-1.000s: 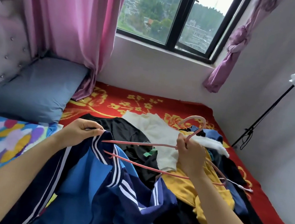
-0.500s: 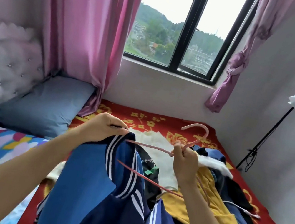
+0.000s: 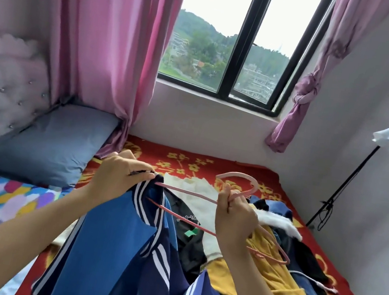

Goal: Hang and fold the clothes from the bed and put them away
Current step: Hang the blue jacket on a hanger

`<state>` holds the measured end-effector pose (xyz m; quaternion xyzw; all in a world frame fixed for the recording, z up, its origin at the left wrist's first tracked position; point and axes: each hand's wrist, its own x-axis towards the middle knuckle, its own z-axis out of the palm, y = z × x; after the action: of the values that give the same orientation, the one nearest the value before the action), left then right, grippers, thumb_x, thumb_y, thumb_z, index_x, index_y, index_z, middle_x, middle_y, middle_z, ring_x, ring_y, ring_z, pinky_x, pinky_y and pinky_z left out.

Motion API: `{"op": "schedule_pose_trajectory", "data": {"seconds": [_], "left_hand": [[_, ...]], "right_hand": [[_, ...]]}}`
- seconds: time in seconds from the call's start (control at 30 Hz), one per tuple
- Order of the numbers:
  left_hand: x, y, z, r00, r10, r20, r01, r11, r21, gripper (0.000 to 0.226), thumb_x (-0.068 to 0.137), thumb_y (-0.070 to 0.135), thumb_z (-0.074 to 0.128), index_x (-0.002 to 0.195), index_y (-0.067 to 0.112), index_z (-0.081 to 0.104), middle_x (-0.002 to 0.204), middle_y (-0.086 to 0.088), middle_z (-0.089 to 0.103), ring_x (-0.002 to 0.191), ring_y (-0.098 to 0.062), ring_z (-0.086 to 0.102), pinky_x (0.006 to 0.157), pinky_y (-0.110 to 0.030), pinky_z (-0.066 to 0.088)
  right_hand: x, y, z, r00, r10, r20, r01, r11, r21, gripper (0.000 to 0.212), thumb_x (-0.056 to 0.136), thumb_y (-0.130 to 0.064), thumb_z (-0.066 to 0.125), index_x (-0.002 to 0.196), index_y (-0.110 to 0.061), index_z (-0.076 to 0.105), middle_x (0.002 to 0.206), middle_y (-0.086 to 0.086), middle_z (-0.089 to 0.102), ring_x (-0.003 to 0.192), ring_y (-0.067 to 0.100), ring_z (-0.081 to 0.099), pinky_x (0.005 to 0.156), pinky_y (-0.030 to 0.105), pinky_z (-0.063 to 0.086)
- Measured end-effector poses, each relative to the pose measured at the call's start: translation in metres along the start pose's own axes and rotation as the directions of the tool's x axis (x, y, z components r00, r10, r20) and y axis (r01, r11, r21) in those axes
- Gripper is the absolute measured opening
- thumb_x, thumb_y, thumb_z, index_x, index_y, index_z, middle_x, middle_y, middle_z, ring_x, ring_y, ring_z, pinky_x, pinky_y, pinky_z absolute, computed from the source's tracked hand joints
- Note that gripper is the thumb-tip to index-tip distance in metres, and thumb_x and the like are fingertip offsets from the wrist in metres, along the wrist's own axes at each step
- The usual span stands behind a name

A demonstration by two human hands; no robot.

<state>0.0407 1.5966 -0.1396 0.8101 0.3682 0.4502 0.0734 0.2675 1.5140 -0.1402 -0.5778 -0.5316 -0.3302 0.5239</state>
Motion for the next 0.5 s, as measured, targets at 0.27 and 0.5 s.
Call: {"op": "schedule_pose_trajectory", "data": {"seconds": [0.27,0.5], "left_hand": [[0.006,0.041,0.04,0.977,0.106,0.185,-0.117,0.992,0.05,0.016,0.086,0.034,0.066,0.096,0.025,0.076,0.081,0.007,0.072,0.079,-0.016,0.062,0.076,-0.03,0.036],[0.031,-0.01,-0.004,0.868,-0.077,0.49,-0.173,0.878,0.445,0.041,0.089,0.06,0.043,0.112,0.03,0.057,0.105,0.016,0.062,0.1,-0.011,0.052,0.091,-0.028,0.035]], "right_hand": [[-0.022,-0.023,0.037,0.923,0.245,0.297,-0.266,0.963,0.035,0.048,0.083,-0.018,0.057,0.039,-0.015,0.04,0.035,-0.003,0.039,0.03,0.012,0.036,0.036,0.015,0.017],[-0.02,0.001,0.035,0.681,0.598,0.423,-0.701,0.7,0.137,0.052,0.099,-0.032,0.041,0.048,-0.019,0.046,0.05,-0.005,0.049,0.054,0.017,0.049,0.054,0.028,0.033]]}}
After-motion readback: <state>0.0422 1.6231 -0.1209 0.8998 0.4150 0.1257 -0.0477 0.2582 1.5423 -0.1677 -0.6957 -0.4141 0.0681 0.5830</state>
